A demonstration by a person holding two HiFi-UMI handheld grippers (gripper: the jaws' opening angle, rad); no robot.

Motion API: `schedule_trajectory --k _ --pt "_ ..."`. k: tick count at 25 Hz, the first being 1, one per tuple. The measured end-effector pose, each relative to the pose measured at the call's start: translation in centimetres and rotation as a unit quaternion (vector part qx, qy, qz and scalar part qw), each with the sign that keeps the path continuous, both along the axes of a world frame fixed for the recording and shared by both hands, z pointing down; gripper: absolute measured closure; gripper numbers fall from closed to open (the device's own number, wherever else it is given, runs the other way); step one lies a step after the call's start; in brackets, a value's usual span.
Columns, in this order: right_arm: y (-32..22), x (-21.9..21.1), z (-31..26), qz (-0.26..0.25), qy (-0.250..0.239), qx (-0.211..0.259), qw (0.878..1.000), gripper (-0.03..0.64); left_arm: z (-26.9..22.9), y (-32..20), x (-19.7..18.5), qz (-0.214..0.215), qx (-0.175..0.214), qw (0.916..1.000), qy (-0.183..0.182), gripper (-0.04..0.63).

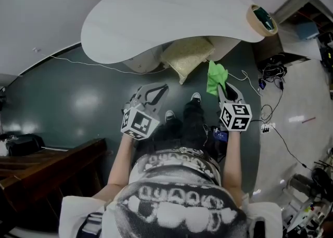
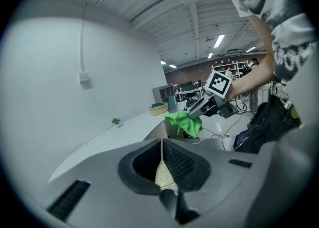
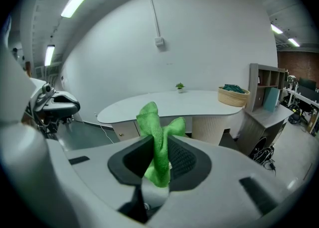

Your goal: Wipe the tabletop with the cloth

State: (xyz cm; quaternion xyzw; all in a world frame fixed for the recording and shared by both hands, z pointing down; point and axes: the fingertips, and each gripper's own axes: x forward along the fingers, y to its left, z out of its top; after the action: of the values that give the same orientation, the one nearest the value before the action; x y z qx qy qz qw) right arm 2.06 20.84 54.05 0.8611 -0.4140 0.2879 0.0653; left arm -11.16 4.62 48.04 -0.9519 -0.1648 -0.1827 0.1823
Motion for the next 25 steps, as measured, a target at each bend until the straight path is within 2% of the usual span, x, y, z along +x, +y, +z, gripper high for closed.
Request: schedule_trajectory --k 12,25 --pt "0.4 -3.8 -3.0 -0.008 0.028 0.035 0.999 0.532 0.5 0.3 -1.7 0.005 0.008 0.9999 0.006 0.583" --pt "-1.1 -5.6 -4.1 -0.056 0.05 0.03 0.997 0.532 0.2 0.6 -2.2 0.003 0.007 0.9998 0.017 0.583"
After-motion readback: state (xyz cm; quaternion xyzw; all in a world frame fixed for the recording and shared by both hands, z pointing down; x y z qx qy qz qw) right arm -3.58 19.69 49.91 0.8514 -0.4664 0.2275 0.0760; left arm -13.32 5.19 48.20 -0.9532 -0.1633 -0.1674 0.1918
